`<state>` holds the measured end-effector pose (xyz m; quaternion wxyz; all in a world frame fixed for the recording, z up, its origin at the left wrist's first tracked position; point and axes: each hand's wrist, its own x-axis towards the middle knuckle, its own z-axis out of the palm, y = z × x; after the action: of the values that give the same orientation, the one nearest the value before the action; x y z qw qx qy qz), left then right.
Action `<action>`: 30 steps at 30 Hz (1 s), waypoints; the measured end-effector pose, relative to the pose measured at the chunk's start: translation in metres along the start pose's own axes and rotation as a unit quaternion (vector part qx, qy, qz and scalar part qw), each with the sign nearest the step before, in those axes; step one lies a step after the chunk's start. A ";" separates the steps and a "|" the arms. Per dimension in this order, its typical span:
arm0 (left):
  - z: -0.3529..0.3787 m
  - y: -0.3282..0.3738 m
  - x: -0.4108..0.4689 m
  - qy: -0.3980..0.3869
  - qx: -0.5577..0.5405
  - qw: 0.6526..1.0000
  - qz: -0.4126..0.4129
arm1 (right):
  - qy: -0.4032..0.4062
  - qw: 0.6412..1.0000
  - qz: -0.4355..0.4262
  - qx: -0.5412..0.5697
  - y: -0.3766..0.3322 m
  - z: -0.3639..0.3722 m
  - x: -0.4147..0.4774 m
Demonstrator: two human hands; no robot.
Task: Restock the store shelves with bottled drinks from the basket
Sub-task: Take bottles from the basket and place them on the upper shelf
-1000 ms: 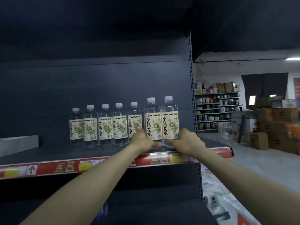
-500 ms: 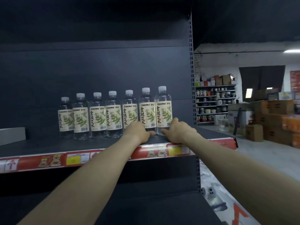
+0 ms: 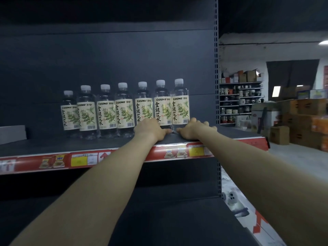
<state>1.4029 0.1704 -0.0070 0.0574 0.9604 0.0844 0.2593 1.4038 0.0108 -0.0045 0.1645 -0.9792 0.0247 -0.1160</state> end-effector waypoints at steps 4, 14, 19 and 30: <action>-0.002 -0.003 -0.002 -0.005 -0.009 1.000 0.004 | -0.006 1.000 0.000 -0.002 0.001 0.001 -0.002; -0.005 0.002 -0.004 -0.025 0.001 0.999 -0.032 | 0.000 1.000 -0.007 -0.017 0.003 0.002 0.003; -0.009 0.001 -0.009 -0.035 0.000 0.999 -0.029 | 0.001 1.000 -0.013 -0.011 0.003 0.002 0.004; -0.050 -0.017 -0.045 -0.144 -0.270 0.952 -0.004 | -0.038 0.996 -0.074 -0.030 0.018 -0.022 -0.029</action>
<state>1.3366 0.1819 0.0112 0.3267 0.9359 0.0056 0.1315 1.3700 -0.0107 0.0036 0.1271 -0.9865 -0.0504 -0.0899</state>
